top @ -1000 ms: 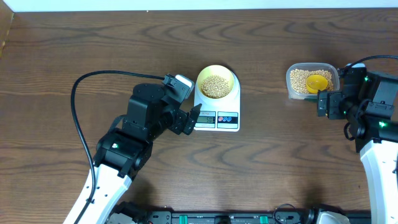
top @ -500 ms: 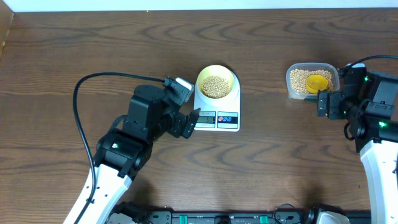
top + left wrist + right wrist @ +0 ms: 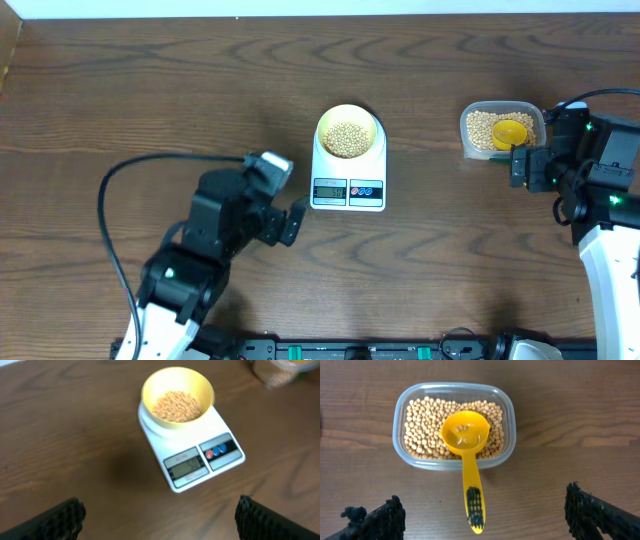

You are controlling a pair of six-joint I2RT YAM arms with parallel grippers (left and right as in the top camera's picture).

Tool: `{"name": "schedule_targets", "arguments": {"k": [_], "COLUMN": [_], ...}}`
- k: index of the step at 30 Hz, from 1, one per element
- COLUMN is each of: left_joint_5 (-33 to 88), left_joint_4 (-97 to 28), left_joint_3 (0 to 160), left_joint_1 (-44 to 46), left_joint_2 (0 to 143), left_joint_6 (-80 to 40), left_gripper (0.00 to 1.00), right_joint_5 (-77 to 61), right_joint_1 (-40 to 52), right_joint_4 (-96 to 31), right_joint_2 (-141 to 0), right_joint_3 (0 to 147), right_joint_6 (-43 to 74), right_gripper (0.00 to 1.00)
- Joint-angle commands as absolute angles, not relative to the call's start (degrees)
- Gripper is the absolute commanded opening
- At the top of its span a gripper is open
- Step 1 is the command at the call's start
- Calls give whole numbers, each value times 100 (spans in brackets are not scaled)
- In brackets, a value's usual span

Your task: Scoop item into bowl and weigh 50g on scale

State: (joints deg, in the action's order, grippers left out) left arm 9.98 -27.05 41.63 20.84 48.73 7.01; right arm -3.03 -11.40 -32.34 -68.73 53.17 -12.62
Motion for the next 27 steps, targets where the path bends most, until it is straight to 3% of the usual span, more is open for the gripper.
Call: {"name": "schedule_targets", "arguments": {"k": [1,8,18,27], "left_joint_5": [1142,1739,1553,1079], "left_joint_4": [-2429,-897,1750,2008], "left_joint_3": [3651,2401,725,469], "left_joint_1": [1800,1105,574,130], "left_joint_2": [4418,3629,2609,1874], "left_joint_6": [370,93,-119,-292], "left_gripper": [98,98,98,98], "right_joint_5": [-338,-338,-338,-338], "right_joint_1": [-1153,-1153,-1153,-1153], "right_joint_4": [-3242,-3242,-3242,-3242], "right_joint_2": [-6783,-6783,-6783,-6783], "right_joint_3": [5345,5345,5345,5345], "right_joint_6": [-1337,-1337,-1337,-1337], "right_gripper": [99,99,99,99]}}
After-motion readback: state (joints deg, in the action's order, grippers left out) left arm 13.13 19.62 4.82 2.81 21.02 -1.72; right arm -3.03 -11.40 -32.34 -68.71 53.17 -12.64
